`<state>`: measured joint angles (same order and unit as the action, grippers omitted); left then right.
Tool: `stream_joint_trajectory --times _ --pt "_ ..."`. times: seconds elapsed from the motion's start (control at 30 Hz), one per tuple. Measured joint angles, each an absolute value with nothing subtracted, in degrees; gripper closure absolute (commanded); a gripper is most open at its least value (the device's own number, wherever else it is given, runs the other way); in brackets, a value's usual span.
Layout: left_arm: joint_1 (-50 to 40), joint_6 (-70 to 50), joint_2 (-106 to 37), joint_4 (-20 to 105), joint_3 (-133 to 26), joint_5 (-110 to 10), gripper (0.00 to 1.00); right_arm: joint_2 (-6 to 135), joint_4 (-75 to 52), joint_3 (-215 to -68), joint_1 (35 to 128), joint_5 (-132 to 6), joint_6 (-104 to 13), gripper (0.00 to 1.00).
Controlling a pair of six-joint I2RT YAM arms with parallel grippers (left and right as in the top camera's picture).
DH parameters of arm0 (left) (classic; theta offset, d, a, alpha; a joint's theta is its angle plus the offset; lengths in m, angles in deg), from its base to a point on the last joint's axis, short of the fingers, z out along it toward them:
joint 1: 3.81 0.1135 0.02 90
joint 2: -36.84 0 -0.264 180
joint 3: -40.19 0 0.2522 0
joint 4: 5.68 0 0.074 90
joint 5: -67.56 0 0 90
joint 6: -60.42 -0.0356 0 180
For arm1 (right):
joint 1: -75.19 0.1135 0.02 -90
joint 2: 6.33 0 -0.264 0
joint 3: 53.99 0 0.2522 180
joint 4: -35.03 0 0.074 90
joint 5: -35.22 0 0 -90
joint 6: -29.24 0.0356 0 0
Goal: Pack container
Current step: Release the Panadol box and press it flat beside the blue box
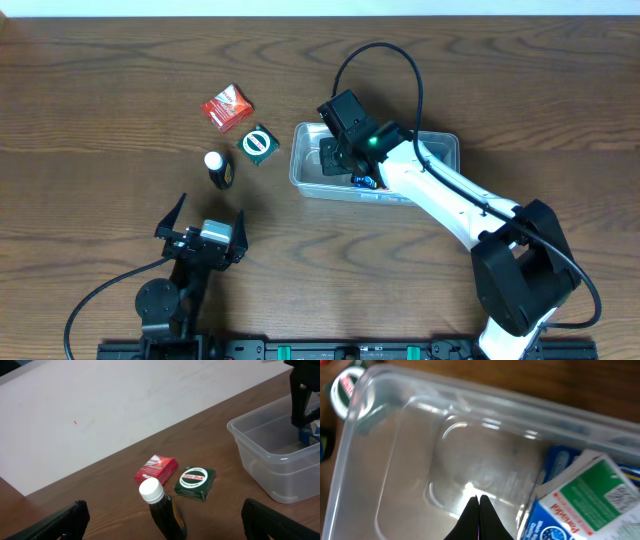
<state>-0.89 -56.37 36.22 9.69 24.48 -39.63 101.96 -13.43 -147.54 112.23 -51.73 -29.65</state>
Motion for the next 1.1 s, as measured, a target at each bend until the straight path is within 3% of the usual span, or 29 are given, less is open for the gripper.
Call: stream_joint_trajectory --times 0.47,1.1 --pt "-0.89 -56.37 36.22 9.69 24.48 -39.63 0.02 102.02 -12.25 -147.54 112.77 -41.02 -27.03 0.99" --pt "-0.89 -56.34 36.22 9.69 24.48 -39.63 0.02 105.93 -11.64 -147.54 112.77 -39.73 -26.92 0.99"
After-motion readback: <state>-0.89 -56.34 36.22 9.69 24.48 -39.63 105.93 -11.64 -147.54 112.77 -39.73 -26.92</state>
